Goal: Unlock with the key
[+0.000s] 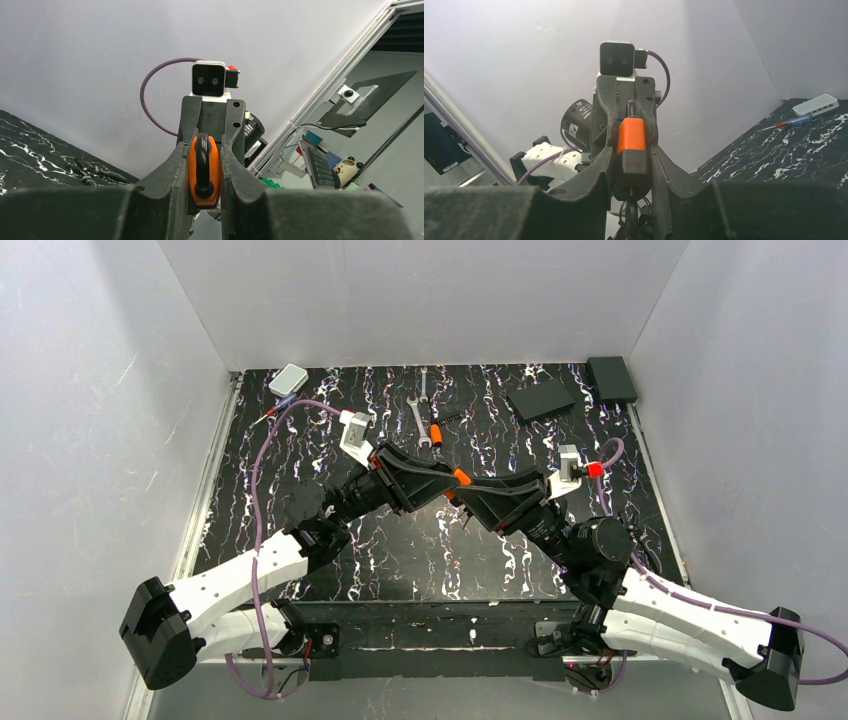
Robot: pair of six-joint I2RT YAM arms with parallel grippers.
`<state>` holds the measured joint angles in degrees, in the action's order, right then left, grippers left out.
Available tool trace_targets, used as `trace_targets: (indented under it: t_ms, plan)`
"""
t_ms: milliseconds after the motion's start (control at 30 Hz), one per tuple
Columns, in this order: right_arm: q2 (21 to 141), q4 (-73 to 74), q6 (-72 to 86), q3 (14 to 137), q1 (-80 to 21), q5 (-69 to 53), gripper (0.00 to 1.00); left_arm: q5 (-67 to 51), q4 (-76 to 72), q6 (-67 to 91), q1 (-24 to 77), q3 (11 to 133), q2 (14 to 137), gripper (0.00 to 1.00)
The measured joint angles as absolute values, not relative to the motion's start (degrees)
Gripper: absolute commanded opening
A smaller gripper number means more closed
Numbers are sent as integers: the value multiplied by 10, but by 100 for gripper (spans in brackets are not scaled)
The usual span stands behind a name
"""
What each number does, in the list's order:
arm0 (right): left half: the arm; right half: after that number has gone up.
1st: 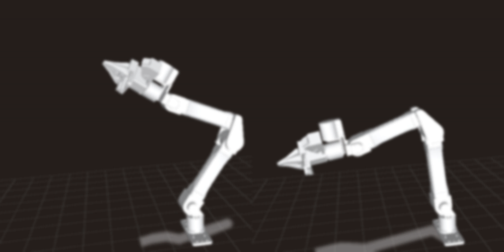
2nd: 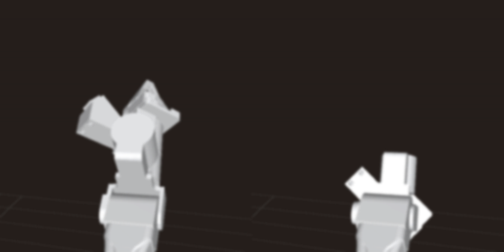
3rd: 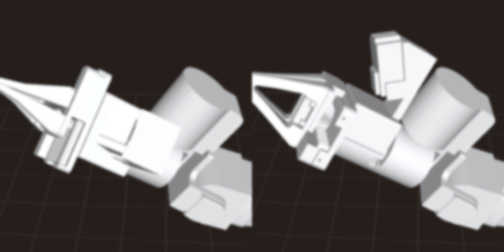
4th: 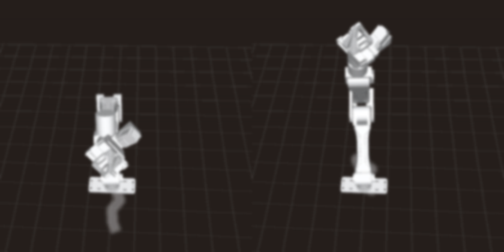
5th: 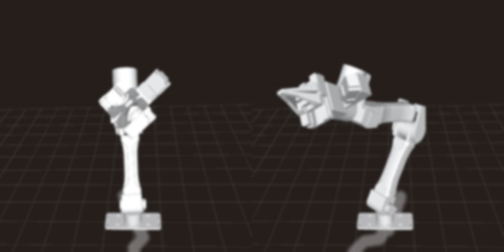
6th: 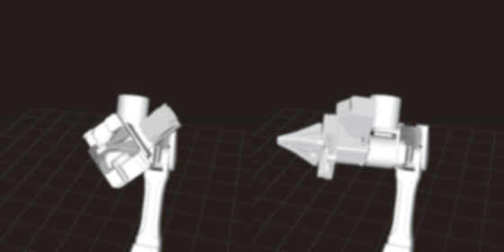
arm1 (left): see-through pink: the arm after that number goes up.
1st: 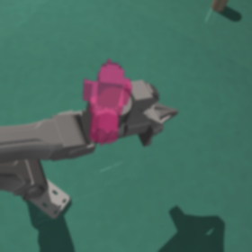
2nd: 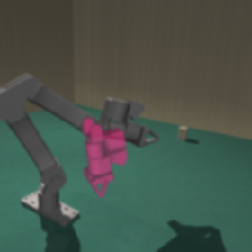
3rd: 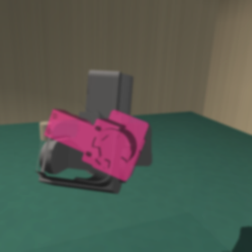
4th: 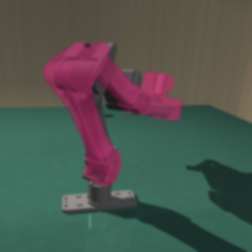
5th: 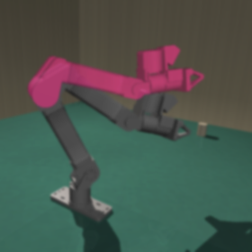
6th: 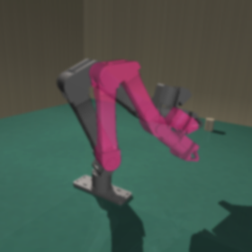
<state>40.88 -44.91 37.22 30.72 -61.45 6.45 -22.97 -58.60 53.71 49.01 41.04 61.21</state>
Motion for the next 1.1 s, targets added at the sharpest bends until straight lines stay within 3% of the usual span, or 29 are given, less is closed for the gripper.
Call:
trace_targets:
  t_ms: [167, 367, 600, 767, 1100]
  plan:
    - [410, -449, 372, 307, -614, 64, 4, -227, -585, 537, 490, 410, 612, 0]
    - [408, -431, 372, 315, -614, 65, 68, -216, -583, 534, 490, 408, 611, 0]
    - [375, -269, 336, 374, -614, 72, 96, -199, -529, 507, 477, 392, 599, 0]
    - [325, -136, 291, 404, -614, 88, 97, -199, -484, 496, 442, 381, 596, 0]
    - [312, -2, 181, 406, -614, 83, 79, -244, -383, 462, 373, 438, 627, 0]
